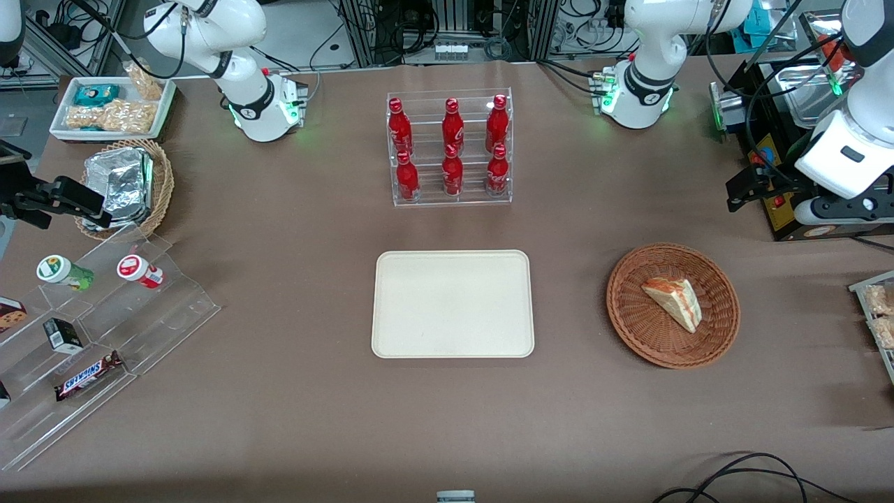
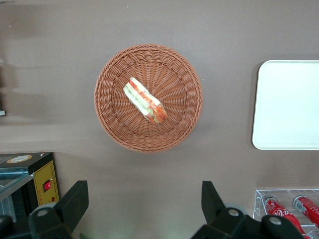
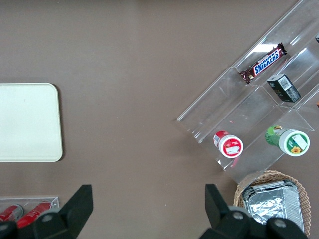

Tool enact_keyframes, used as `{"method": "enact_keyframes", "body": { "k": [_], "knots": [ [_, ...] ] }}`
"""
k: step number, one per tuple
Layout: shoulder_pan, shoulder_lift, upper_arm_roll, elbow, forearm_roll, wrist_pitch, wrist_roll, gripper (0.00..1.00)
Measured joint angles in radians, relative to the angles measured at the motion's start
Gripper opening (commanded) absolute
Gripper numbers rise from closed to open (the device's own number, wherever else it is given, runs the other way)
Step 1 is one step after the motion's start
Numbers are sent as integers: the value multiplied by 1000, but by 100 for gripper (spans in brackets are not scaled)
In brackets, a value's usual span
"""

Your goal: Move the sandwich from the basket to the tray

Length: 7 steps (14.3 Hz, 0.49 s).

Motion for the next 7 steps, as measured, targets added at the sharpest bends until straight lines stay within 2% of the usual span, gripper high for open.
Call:
{"method": "enact_keyframes", "body": {
  "k": [7],
  "knots": [
    [0, 3, 1, -2, 0, -39, 0, 100]
  ]
}}
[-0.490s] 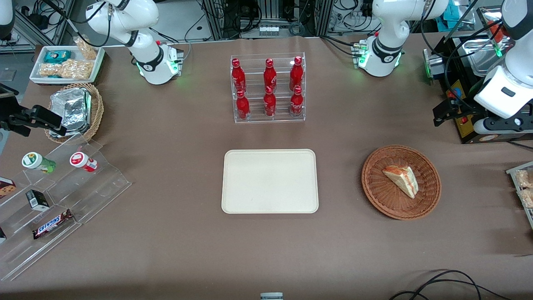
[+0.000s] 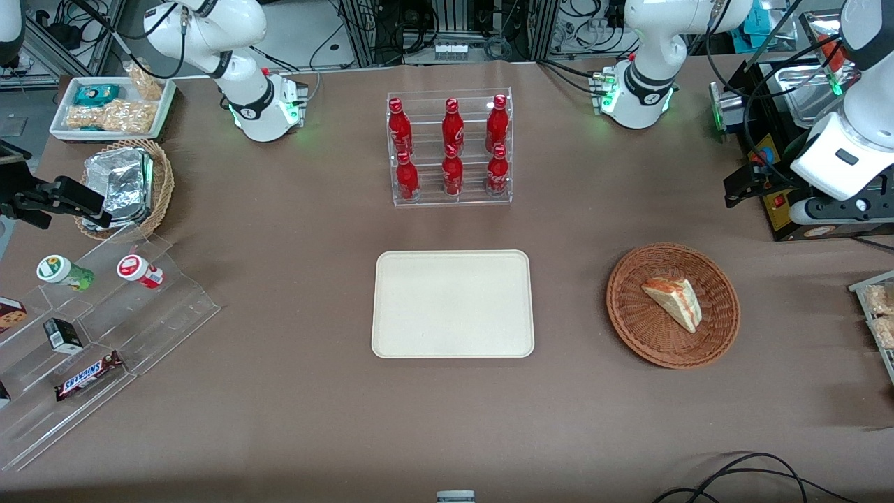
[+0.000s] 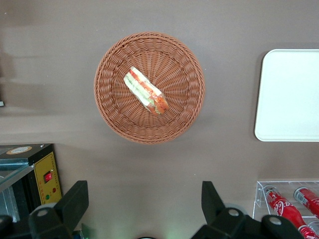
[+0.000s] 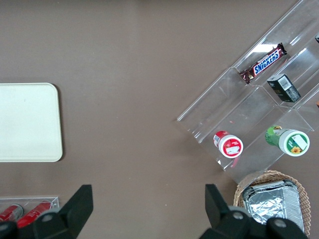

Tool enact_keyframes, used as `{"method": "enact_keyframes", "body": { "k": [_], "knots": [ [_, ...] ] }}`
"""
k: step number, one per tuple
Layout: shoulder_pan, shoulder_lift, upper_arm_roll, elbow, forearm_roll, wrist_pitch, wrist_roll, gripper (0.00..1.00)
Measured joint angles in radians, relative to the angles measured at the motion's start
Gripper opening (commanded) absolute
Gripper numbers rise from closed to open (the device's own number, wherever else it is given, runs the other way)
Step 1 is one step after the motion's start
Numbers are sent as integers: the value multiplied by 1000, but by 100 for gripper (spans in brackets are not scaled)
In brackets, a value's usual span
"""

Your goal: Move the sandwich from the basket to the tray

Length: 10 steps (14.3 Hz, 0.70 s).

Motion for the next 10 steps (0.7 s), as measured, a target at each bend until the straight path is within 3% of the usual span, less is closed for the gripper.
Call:
{"method": "enact_keyframes", "body": {
  "k": [10],
  "knots": [
    [1, 50, 2, -74, 8, 17, 0, 100]
  ]
}}
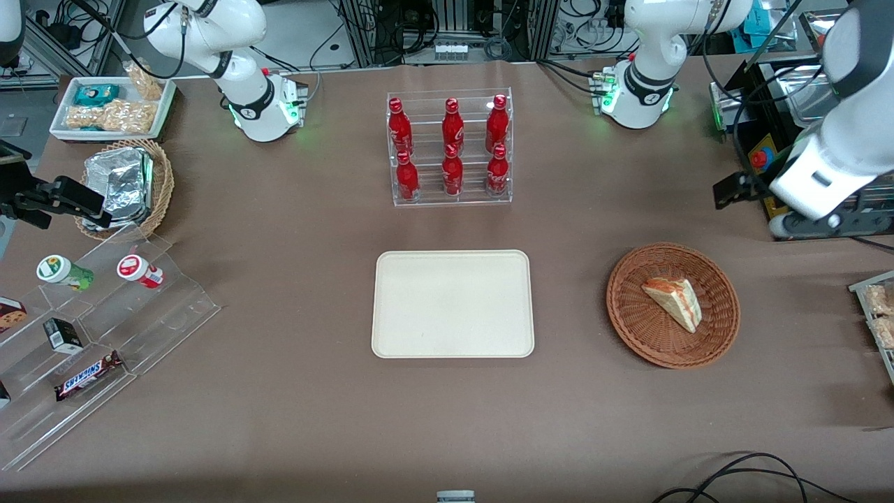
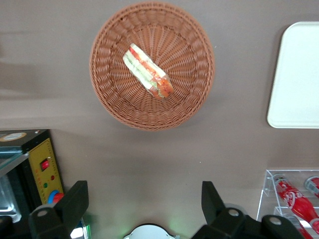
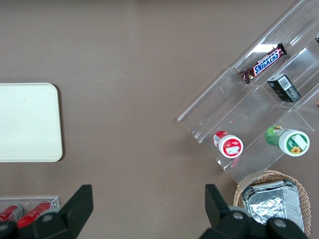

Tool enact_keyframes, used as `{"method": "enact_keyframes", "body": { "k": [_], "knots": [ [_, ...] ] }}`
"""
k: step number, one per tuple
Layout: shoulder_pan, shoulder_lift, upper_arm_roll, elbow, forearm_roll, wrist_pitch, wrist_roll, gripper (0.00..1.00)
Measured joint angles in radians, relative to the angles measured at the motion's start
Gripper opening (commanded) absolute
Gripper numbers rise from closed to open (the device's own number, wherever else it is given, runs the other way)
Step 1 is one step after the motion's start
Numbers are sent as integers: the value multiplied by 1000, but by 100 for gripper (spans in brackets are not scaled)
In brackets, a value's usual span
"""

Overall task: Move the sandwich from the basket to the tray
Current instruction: 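Lower the open left gripper over the sandwich in the wicker basket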

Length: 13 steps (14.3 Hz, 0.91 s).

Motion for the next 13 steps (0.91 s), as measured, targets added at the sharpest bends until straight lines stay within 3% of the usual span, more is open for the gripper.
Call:
{"method": "enact_keyframes", "body": {
  "k": [7, 13],
  "knots": [
    [2, 124, 2, -309, 0, 500, -83, 100],
    [5, 189, 5, -323, 0, 644, -626, 100]
  ]
}}
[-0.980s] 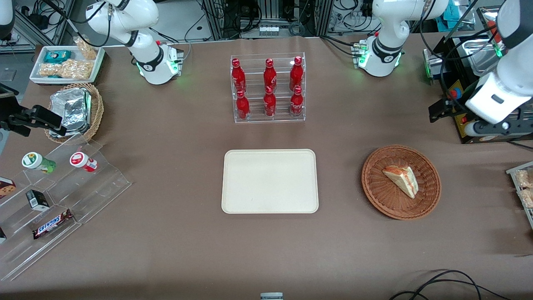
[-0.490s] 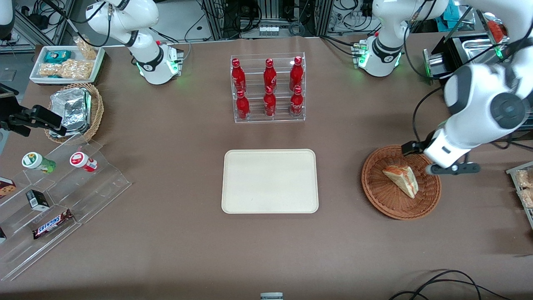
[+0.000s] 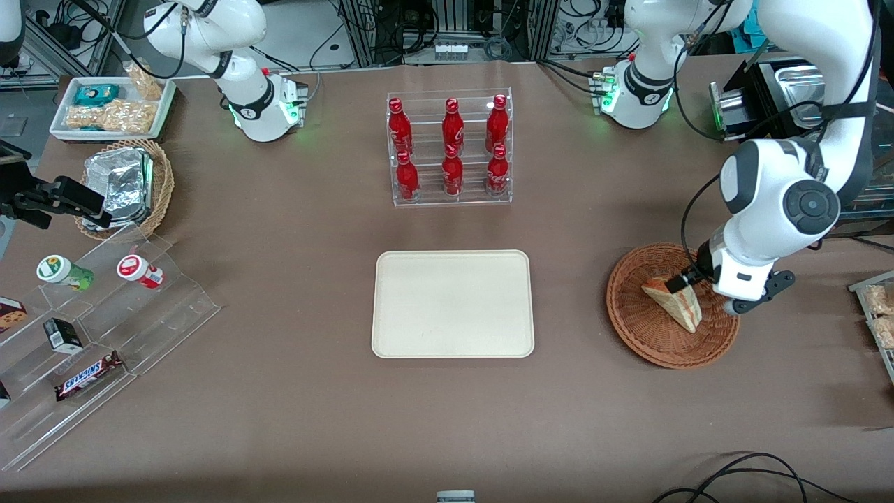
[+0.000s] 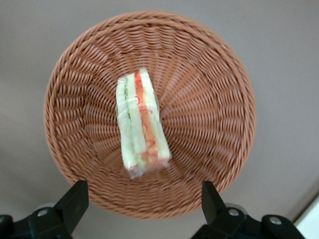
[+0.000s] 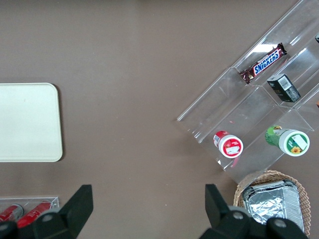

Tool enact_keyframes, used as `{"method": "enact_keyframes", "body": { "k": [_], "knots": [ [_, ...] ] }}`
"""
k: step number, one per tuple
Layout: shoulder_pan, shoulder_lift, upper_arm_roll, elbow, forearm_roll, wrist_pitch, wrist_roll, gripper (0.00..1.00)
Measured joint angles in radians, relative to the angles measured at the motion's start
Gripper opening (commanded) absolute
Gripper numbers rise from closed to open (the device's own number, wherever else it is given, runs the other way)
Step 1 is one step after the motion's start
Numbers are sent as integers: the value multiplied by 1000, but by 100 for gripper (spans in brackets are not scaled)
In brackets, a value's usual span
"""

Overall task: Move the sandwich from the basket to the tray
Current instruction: 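Lower the open left gripper over the sandwich in the wicker basket, then close the left gripper on the wrapped sandwich and lift it, then carry the sandwich with the left gripper over the cream tray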

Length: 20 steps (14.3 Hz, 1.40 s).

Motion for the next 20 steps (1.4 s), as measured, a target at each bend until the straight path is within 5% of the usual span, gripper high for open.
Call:
{"method": "enact_keyframes", "body": {
  "k": [3, 7, 9, 11, 14, 20],
  "knots": [
    [34, 58, 2, 0, -1, 54, -114, 100],
    [49, 120, 3, 3, -8, 72, -189, 83],
    [47, 136, 2, 4, -8, 72, -270, 38],
    [46, 143, 0, 5, -8, 72, -319, 12],
    [44, 142, -2, 30, -8, 28, -331, 9],
    [9, 130, -16, 316, -8, -391, -332, 9]
  ]
}}
